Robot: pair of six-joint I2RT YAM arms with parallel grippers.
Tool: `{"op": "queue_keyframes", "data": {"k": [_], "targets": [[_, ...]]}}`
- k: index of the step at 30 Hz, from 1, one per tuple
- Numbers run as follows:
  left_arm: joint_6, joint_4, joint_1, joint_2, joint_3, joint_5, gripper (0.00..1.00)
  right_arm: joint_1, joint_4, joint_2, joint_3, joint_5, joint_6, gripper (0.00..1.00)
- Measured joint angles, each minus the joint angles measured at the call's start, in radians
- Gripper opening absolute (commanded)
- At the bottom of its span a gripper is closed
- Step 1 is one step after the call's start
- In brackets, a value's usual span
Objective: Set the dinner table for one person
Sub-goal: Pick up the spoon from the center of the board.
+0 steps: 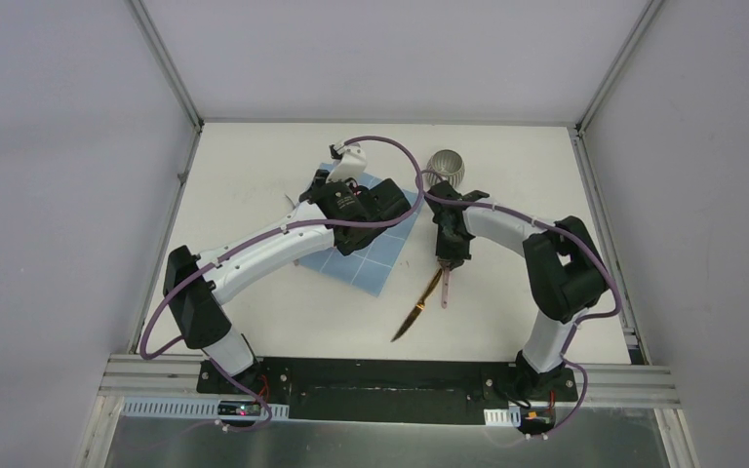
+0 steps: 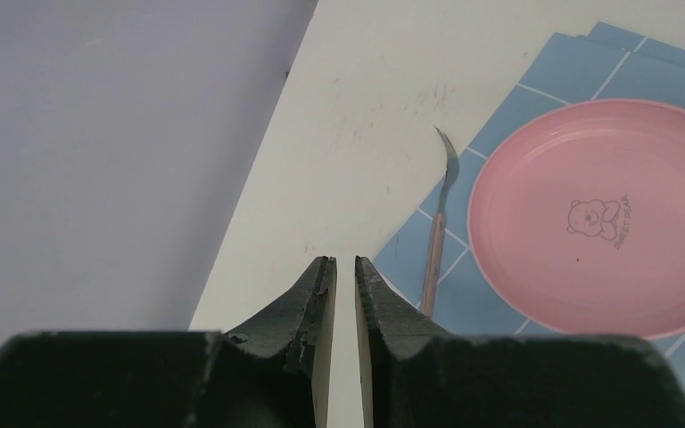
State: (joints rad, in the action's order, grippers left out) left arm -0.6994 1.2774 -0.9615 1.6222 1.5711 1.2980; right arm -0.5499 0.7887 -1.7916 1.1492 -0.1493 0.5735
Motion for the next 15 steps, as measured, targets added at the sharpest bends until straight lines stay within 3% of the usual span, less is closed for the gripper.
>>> {"op": "queue_keyframes", "data": {"k": [15], "targets": [[-0.005,0.0,-0.001,0.0,-0.015,0.0,0.16,-0.011,-0.002,-0.021,0.035,-0.004,0.009,0.0]]}}
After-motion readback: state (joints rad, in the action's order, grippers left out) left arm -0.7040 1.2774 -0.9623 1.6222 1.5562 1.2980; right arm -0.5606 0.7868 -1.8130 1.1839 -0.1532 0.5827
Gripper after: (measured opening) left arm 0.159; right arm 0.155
